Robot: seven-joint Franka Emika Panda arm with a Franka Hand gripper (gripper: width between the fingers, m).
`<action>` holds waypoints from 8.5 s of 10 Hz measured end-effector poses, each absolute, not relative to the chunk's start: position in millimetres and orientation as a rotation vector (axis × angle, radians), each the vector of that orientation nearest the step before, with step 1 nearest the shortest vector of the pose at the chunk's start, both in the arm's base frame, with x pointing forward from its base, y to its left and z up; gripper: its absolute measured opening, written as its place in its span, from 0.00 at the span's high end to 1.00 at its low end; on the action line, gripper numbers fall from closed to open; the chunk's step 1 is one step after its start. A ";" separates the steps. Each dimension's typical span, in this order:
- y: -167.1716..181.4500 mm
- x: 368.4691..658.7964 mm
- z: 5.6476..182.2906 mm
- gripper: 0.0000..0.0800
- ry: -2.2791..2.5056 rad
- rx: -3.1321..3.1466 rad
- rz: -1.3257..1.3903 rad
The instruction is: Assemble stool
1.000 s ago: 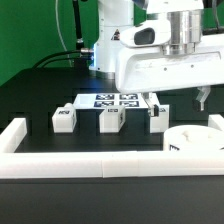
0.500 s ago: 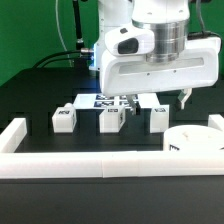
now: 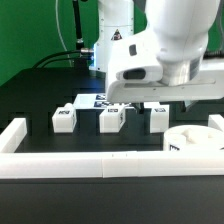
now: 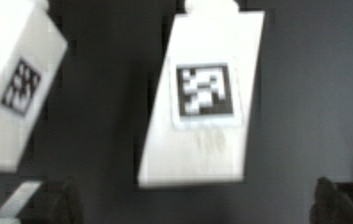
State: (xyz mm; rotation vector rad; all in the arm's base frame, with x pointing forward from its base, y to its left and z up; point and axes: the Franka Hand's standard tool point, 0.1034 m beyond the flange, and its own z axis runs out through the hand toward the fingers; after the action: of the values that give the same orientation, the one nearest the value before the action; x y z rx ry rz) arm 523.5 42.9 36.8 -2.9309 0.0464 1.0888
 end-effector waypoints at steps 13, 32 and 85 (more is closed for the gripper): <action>55.4 511.1 11.3 0.19 0.226 -2.796 1.355; 75.6 565.4 104.3 0.59 0.136 -2.893 1.042; 91.8 642.0 83.5 0.33 0.122 -2.834 -0.789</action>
Offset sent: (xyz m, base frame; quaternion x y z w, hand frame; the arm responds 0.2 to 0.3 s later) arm 0.0000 0.0000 0.0000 0.0000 0.0000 0.0000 1.0000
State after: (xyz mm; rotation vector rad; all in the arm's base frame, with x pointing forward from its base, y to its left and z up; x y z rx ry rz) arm 642.0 91.8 83.5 -2.8343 0.1223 -0.7889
